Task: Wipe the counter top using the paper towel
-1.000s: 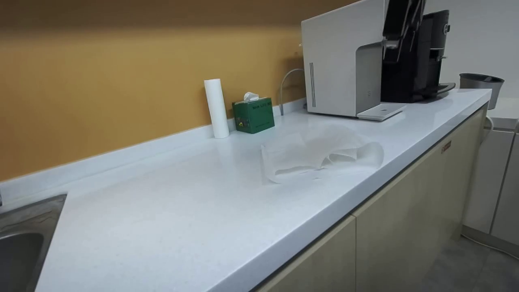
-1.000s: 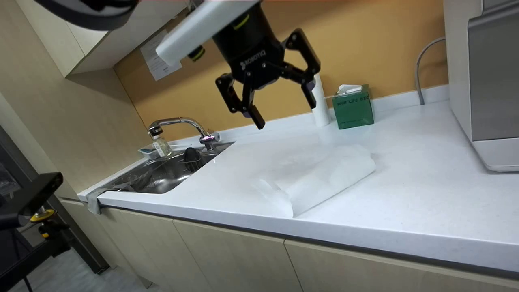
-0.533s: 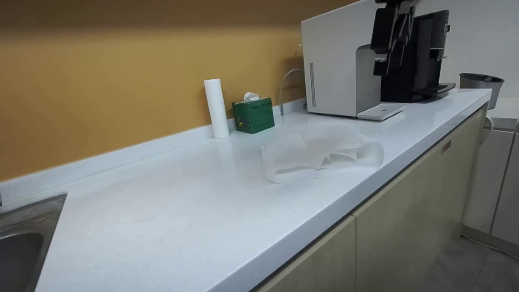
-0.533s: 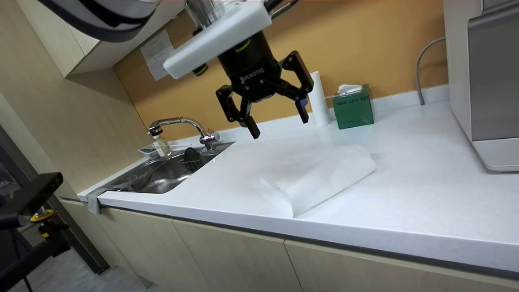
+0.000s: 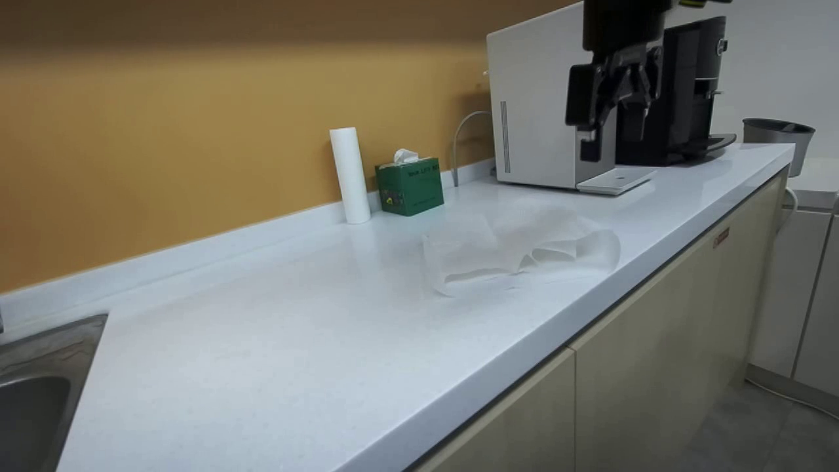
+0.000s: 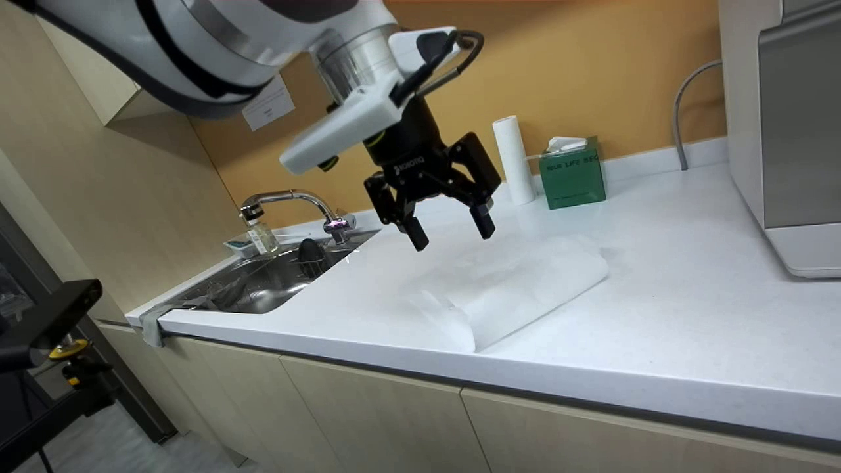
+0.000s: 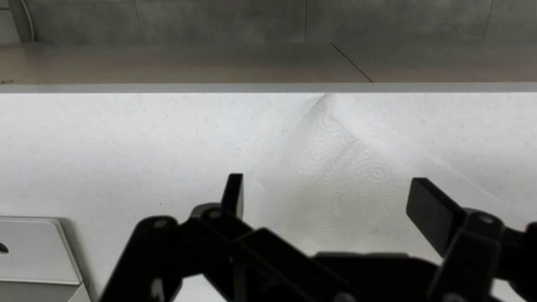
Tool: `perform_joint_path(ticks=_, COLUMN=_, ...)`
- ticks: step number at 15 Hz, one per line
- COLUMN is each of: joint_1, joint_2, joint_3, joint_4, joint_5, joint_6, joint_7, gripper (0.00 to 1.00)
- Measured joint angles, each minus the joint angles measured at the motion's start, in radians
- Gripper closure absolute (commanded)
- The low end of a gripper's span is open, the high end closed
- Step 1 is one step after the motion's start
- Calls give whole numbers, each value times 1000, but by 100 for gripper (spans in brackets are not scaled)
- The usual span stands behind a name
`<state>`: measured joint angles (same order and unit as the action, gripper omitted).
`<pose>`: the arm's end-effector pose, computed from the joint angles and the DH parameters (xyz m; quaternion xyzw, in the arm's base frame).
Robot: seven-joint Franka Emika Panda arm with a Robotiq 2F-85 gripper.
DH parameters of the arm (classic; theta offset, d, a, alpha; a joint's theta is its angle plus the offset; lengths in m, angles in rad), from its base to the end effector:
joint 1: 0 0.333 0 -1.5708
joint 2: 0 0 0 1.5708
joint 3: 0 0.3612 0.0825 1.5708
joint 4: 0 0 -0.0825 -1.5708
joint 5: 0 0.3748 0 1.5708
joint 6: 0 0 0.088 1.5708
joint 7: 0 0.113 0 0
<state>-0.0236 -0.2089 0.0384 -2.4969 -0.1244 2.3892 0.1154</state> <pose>0.4415 0.0052 0.4158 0.9975 -0.0072 0.0533 0.0453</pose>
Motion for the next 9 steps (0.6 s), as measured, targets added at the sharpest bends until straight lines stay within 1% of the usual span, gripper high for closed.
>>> perform_joint_path(ticks=4, joint_1=-1, joint_2=125, joint_3=30, joint_4=62, joint_5=-37, joint_6=19, joint_7=229, gripper=0)
perform_joint_path(ticks=9, joint_1=3, joint_2=257, joint_3=23, joint_4=134, joint_5=-87, joint_6=69, joint_7=456, gripper=0)
